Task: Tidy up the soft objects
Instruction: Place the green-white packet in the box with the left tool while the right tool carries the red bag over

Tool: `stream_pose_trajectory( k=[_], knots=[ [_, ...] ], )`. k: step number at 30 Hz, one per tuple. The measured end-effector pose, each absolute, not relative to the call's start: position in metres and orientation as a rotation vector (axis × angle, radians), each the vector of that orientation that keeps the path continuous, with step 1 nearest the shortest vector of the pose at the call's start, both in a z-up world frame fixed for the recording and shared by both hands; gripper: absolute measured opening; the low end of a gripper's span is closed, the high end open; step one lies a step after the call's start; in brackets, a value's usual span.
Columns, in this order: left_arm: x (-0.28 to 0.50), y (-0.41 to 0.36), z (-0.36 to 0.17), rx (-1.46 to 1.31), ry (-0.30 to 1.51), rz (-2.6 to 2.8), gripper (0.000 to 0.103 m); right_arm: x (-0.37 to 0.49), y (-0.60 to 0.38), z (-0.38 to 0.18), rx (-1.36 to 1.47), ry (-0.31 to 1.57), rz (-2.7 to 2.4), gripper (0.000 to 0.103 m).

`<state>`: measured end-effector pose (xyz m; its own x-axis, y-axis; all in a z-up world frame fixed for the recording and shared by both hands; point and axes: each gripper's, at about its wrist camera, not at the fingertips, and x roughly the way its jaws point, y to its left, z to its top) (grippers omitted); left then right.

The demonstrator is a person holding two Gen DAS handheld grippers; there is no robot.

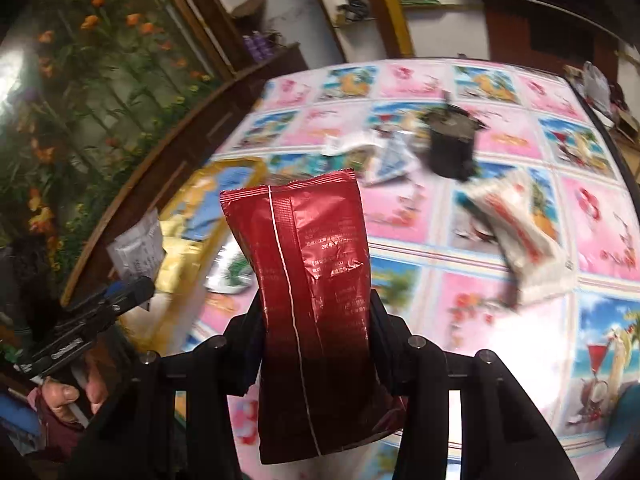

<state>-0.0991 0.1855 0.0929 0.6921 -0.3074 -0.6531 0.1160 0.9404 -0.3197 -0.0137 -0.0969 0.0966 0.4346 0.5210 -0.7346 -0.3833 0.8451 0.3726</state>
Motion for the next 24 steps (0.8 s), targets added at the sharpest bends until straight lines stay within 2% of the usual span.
stream_pose_trajectory(
  k=[7,13,17,24],
  knots=[
    [-0.113,0.257,0.073,-0.334,0.812,-0.038,0.029,0.003,-0.018,0.112,0.156,0.980,0.711,0.046],
    [-0.102,0.273,0.045,-0.293,0.918,0.037,0.035,0.027,0.046,0.112,0.214,1.046,0.793,0.046],
    [-0.110,0.281,0.044,-0.339,0.888,-0.003,0.043,0.043,0.079,0.107,0.258,1.102,0.811,0.046],
    [-0.123,0.300,0.047,-0.397,0.853,-0.009,0.043,0.074,0.125,0.085,0.372,1.205,0.766,0.046]
  ],
)
